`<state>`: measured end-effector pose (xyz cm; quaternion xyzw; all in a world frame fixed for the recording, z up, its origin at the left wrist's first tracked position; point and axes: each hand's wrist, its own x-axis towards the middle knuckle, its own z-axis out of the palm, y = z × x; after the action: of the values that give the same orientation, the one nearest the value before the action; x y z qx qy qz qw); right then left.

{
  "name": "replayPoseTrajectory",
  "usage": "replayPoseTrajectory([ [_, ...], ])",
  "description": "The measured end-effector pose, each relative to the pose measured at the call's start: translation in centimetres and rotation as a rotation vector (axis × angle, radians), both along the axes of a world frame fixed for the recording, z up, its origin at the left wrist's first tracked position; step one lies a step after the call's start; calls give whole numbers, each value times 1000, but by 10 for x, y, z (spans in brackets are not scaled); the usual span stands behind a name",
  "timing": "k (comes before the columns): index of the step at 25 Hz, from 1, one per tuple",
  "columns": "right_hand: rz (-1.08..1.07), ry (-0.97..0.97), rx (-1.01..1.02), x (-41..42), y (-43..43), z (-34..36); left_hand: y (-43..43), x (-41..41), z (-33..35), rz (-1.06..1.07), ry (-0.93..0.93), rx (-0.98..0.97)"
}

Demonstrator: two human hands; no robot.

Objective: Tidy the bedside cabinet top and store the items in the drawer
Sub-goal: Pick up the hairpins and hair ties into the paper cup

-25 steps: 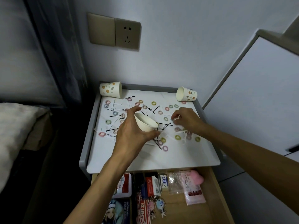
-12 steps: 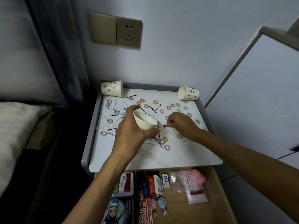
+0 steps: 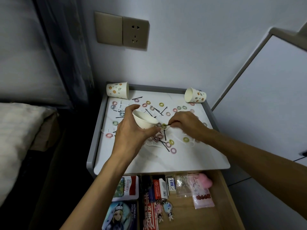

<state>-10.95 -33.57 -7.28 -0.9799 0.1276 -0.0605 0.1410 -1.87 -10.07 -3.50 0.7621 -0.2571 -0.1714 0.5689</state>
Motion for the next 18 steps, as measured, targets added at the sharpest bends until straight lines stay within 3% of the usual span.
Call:
replayPoseTrajectory([
  [4, 156, 102, 35, 7, 14, -13, 0, -1, 1, -3, 12, 3],
  [9, 118, 124, 103, 9, 10, -19, 1, 0, 0, -2, 6, 5],
  [13, 130, 180, 44, 7, 4, -19, 2, 0, 1, -8, 8, 7],
  [16, 43, 226, 73, 4, 1, -17, 2, -1, 2, -12, 16, 11],
  [18, -52, 156, 113, -1, 1, -12, 2, -1, 2, -13, 9, 19],
])
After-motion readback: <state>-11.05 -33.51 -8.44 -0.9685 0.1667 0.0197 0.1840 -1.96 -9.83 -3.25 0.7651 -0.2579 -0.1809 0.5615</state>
